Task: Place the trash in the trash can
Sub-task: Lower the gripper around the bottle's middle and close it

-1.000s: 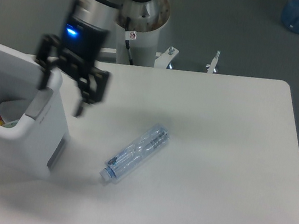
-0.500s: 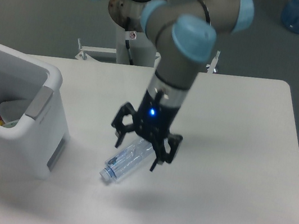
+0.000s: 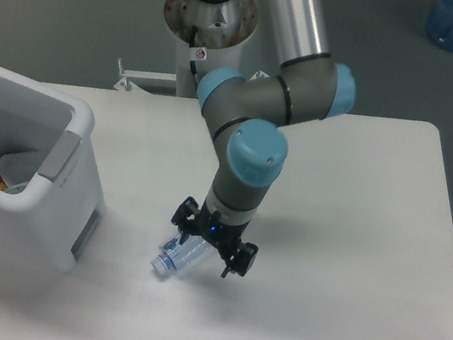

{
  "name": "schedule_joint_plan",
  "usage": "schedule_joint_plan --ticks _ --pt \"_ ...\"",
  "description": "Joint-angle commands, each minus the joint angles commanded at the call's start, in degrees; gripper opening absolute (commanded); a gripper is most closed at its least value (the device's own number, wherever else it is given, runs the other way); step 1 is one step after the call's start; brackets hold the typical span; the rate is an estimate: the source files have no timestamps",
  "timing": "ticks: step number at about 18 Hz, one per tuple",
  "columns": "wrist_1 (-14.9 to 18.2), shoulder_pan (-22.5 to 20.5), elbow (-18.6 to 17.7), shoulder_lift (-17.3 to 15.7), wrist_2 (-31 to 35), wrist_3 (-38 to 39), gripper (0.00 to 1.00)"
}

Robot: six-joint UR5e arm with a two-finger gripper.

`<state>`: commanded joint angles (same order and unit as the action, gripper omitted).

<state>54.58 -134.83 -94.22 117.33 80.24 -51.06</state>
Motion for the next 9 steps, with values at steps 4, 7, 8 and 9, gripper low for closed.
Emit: schedule_joint_plan --ticks 4,7,8,9 --pt "1.4 1.0 -1.2 0.1 1.7 -0.1 1.00" --pt "1.7 1.8 -1.8 0.8 3.0 -0.1 1.00" --pt "1.7 2.1 -1.8 1.3 3.5 0.0 1.00" --pt "1.6 2.2 -1.8 1.8 4.0 0.0 1.00"
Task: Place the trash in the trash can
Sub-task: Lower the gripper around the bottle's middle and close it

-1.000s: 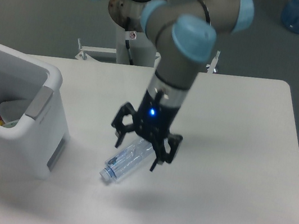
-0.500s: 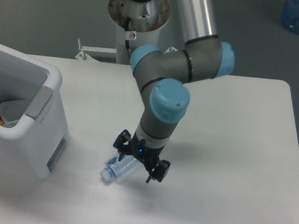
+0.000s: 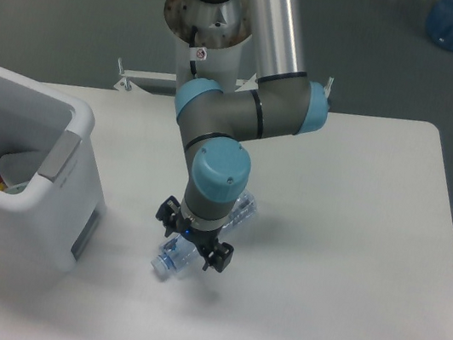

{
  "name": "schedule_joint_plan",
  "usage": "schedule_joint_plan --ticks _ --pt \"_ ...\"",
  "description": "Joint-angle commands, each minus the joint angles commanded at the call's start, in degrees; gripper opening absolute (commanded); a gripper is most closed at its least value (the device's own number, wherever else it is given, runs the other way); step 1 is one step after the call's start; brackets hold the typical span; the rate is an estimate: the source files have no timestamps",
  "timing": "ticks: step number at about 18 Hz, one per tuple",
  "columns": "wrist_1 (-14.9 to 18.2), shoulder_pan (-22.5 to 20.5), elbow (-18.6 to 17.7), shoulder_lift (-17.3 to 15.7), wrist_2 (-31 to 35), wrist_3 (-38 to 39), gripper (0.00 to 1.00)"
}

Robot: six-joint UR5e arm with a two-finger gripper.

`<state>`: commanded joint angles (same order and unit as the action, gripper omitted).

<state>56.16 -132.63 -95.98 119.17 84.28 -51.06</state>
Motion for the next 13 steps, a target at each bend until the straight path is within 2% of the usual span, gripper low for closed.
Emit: schedule_joint_plan --ticks 4,5,6,7,8,9,13 --pt "-0.1 0.4 0.4 1.2 0.8 0.1 0.98" --pt "0.4 0.4 0.6 1.3 1.3 0.1 0.83" --pt "0.6 0.4 0.8 1.4 1.4 0.1 0.54" --pt "0.5 0.4 0.9 1.3 1.4 0.3 0.34" --pt "0.4 0.4 1.1 1.4 1.5 0.5 0.23" --pt "0.3 0.4 1.4 1.5 1.8 0.6 0.17" --pt "0.0 0.4 3.6 2.0 1.8 0.7 0.15"
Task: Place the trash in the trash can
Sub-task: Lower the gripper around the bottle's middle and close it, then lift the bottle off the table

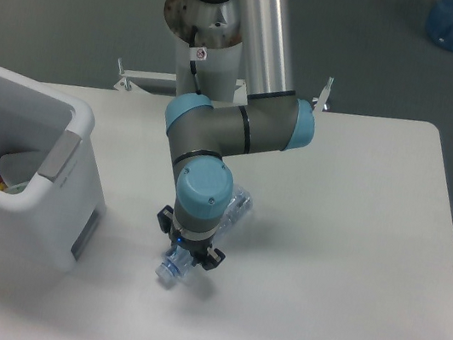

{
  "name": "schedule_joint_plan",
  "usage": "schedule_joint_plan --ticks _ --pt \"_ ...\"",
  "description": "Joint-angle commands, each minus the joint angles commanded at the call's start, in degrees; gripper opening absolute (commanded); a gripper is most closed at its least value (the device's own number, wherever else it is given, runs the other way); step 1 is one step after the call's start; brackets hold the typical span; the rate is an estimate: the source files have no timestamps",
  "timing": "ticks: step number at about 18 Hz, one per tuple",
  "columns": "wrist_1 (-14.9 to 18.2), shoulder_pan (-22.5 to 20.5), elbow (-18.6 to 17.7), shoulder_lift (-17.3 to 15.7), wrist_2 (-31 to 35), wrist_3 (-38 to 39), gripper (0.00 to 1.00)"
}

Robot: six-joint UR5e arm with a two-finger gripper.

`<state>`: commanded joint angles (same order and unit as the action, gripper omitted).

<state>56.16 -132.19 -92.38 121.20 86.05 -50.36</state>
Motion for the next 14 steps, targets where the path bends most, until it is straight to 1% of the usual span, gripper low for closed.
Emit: schedule_joint_plan --ticks 4,6,8,10,14 --pt "0.4 -0.4 3.3 -1.0 -0.6 0.3 0.15" --pt "0.4 -1.1 4.9 -3.1 -1.4 2.3 0.15" --pt "0.4 -1.8 6.2 -4.5 -4.8 3.2 0.15" --pt "0.0 -3.2 6.7 -6.8 -8.5 4.3 0.15" --pt "-0.2 -4.7 8.0 -12.9 -19.3 7.6 0.16"
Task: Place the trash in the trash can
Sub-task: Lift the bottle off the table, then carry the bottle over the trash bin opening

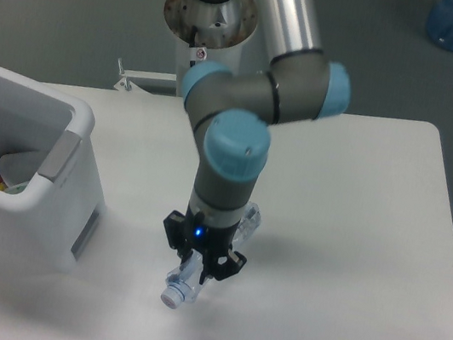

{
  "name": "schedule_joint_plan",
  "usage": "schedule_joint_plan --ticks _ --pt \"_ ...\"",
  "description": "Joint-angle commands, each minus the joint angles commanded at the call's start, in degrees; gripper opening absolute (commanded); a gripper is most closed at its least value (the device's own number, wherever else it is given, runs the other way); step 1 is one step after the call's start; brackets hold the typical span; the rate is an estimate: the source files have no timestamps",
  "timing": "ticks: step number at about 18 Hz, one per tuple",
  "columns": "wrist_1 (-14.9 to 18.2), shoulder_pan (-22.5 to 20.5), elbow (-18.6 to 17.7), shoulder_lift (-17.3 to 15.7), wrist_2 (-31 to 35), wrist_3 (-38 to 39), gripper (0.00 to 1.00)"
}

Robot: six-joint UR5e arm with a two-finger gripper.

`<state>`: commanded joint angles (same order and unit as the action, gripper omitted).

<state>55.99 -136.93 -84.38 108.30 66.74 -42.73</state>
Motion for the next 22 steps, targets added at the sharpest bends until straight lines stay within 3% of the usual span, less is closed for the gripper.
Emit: schedule_joint_plan --ticks 6,13,18,22 --pt "-0.9 0.5 6.5 -4.1 -15.3 11.7 0.16" --pt "-3.7 1.8 8.7 -6.8 -29.3 15.2 0.16" --pt "-3.7 7.5 8.2 -7.7 -30.5 15.6 0.16" --pt "-3.8 11.3 6.0 -8.1 -30.4 16.0 0.29"
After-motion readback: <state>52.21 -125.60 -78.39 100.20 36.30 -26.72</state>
